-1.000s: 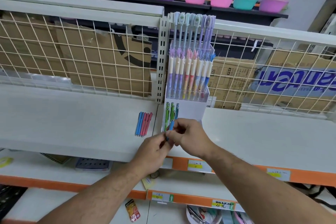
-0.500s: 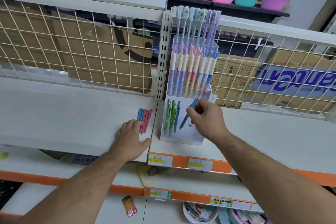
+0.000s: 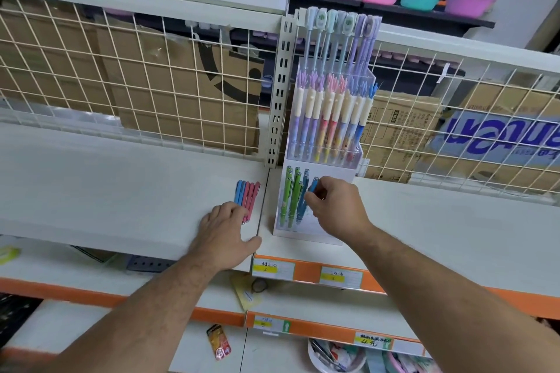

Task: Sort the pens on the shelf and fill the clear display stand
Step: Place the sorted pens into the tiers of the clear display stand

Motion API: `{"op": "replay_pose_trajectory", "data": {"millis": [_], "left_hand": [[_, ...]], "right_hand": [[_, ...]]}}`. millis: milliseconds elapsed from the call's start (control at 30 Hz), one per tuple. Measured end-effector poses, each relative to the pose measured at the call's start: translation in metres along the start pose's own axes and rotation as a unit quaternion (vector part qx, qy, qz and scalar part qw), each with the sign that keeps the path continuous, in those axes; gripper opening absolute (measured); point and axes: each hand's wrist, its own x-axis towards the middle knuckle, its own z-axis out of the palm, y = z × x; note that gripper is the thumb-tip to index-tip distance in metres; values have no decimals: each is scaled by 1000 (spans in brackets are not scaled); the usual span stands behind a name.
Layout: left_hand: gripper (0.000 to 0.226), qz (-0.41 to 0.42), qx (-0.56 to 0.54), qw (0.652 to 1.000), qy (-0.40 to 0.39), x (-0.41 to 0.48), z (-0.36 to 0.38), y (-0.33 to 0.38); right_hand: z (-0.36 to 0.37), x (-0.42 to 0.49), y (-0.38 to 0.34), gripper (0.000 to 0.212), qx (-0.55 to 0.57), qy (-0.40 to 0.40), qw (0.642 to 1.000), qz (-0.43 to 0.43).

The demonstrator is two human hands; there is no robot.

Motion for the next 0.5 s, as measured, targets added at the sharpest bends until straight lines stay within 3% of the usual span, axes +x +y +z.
{"op": "replay_pose_trajectory", "data": {"millis": [500], "left_hand": [[61,1,-11,1000,6,0,1,0]], "right_hand": [[6,1,-5,17,-42,-38,998,17]]}}
